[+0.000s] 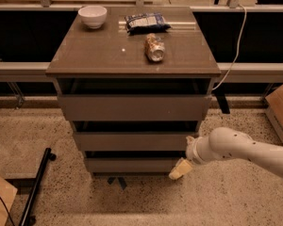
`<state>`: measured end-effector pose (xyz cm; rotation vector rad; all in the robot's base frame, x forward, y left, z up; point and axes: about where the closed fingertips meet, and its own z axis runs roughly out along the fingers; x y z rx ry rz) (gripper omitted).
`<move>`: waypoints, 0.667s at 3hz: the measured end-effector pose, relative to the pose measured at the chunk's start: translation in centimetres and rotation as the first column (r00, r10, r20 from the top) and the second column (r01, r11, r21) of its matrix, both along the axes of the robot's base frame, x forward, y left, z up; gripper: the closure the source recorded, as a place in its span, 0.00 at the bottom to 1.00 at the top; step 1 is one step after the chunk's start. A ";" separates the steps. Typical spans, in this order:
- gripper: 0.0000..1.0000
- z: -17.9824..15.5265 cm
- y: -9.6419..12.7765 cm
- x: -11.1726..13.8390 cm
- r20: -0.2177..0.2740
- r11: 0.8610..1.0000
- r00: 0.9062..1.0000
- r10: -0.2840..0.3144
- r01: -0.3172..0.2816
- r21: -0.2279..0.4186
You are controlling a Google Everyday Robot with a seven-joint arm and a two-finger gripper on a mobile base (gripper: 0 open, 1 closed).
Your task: Open bottom drawer
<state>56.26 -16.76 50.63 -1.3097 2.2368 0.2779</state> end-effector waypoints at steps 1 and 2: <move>0.00 -2.8 -0.1 0.1 -0.017 0.996 1.000 -0.002 0.003 0.094; 0.00 -5.8 0.1 0.8 -0.034 0.983 0.999 0.008 -0.001 0.186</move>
Offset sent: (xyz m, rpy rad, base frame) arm 0.0161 -0.0017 -0.0811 0.2815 0.0467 0.0052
